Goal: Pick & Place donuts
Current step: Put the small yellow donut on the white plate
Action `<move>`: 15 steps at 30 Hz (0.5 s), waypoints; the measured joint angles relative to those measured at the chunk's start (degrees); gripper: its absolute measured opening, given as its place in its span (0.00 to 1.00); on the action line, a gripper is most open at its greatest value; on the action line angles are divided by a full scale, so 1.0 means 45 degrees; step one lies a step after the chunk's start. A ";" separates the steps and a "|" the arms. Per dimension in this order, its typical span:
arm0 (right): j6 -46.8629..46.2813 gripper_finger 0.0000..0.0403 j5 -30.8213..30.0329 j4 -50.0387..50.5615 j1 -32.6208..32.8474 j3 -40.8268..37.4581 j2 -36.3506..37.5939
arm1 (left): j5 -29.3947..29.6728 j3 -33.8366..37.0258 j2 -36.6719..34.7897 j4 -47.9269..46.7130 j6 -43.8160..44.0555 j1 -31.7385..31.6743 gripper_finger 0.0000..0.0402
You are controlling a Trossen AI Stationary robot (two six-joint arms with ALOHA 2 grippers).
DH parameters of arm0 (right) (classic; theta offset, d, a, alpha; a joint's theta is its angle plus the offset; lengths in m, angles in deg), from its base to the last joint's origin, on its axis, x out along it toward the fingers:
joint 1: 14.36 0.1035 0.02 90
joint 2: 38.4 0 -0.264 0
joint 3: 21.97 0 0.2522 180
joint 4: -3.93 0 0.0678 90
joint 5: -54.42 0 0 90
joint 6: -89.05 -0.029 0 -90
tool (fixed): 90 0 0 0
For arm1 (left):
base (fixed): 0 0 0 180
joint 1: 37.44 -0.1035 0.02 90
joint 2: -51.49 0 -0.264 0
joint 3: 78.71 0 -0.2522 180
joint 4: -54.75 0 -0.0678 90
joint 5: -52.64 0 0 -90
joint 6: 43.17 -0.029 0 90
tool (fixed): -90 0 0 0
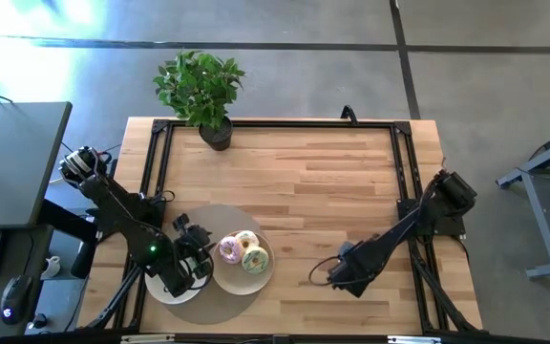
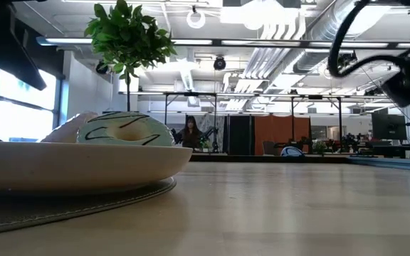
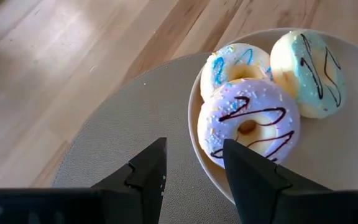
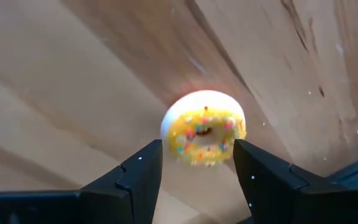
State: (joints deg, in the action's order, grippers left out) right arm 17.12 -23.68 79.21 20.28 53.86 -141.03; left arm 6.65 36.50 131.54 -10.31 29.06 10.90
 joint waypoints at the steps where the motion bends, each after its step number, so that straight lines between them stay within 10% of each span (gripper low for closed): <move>1: -0.0028 0.48 0.0005 -0.0154 0.0004 -0.0176 0.0000 | -0.0005 0.0000 0.0000 0.0056 0.0003 0.0000 0.38; 7: -0.0033 0.39 0.0094 -0.0953 0.0055 -0.0814 0.0024 | -0.0261 0.0000 0.0000 0.0063 0.0003 0.0000 0.38; 15: 0.0060 0.04 -0.0296 -0.0852 -0.0247 -0.0142 0.0011 | -0.0055 0.0005 0.0000 0.0096 0.0008 0.0000 0.38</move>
State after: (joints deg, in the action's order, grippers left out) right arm 17.39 -25.01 75.38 19.16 53.22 -140.98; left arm 6.41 36.52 131.54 -9.88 29.10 10.90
